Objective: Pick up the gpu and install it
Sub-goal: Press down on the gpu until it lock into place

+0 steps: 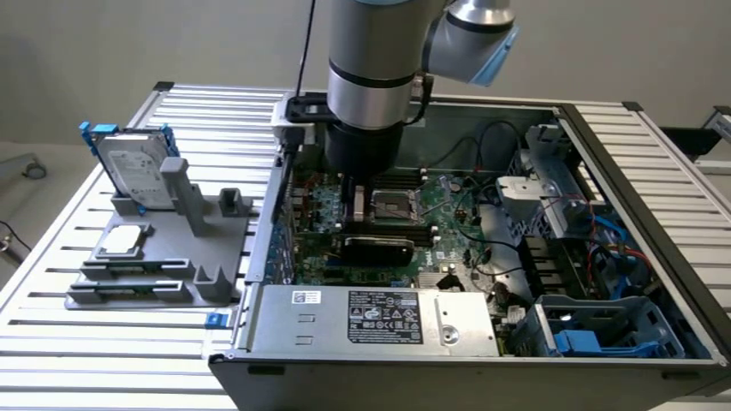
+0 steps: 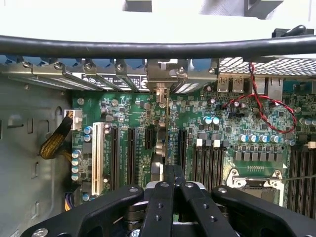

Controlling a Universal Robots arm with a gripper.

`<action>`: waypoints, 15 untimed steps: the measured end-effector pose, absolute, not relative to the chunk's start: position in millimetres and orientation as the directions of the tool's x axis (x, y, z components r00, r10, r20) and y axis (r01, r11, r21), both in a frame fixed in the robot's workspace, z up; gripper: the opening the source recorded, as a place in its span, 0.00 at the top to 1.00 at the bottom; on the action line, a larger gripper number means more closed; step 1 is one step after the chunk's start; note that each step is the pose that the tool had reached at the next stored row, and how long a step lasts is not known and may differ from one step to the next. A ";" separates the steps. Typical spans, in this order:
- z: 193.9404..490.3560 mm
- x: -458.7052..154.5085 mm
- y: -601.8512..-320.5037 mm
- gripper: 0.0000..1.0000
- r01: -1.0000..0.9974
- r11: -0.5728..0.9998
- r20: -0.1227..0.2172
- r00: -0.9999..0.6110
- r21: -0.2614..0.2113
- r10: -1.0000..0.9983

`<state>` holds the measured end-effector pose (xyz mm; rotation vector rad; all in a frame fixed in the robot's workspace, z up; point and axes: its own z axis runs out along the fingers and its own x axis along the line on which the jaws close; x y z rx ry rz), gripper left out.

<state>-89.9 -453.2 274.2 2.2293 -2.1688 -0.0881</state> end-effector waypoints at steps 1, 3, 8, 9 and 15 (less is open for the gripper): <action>274.5 -90.2 -453.2 0.89 -0.998 -0.028 -0.019 0.027 0.061 -0.999; 275.4 -91.2 -453.2 0.89 -0.998 -0.028 -0.019 0.027 0.061 -0.999; 283.4 -93.2 -453.2 0.89 -0.998 -0.028 -0.019 0.027 0.063 -0.999; 284.8 -94.0 -453.2 0.89 -0.998 -0.028 -0.019 0.027 0.063 -0.999; 285.8 -107.6 -453.2 0.89 -0.997 -0.029 -0.017 0.028 0.066 -0.999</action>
